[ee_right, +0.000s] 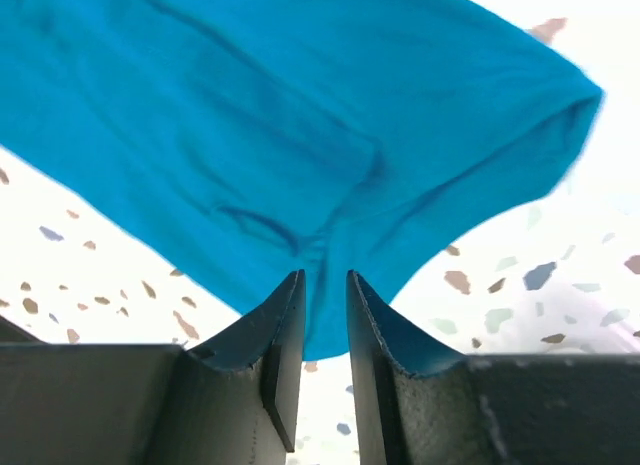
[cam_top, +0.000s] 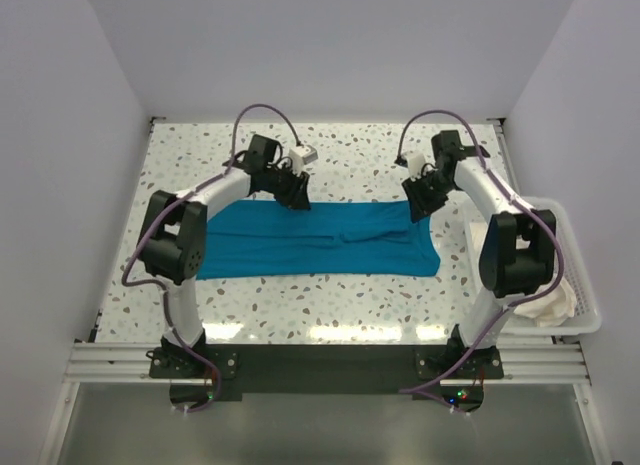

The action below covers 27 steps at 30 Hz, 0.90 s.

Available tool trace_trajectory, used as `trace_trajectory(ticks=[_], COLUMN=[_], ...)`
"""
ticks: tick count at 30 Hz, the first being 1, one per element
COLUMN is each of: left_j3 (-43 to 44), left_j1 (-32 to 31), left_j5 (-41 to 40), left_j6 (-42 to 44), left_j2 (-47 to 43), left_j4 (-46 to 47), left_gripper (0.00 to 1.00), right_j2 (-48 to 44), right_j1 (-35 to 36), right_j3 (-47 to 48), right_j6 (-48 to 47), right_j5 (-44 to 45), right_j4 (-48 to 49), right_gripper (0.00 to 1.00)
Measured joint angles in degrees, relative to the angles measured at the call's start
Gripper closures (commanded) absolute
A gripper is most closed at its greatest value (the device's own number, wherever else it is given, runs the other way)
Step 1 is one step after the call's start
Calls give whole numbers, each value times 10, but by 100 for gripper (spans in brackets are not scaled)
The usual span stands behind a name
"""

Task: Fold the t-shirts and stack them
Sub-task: Fold the tshirt

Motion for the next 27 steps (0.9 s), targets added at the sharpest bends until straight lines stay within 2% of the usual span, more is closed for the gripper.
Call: trace_trajectory(ticks=[6, 10, 14, 19, 23, 27], left_j3=[14, -18, -59, -84, -124, -180], left_j1=[58, 73, 86, 103, 106, 107], left_j5=[-89, -155, -205, -228, -228, -228], left_j6=[152, 212, 238, 250, 254, 258], left_j2=[-25, -30, -31, -46, -73, -115], left_j4=[-133, -172, -178, -168, -153, -139], left_gripper=[70, 71, 73, 78, 80, 80], right_j2=[-21, -4, 24, 82, 113, 177], right_j1=[89, 121, 125, 125, 129, 131], right_j3=[-31, -49, -61, -67, -28, 65], right_j6=[-13, -14, -13, -14, -13, -13], right_j5=[40, 68, 97, 144, 171, 206], right_j4=[-23, -29, -21, -1, -19, -55], right_gripper=[79, 82, 84, 86, 87, 89])
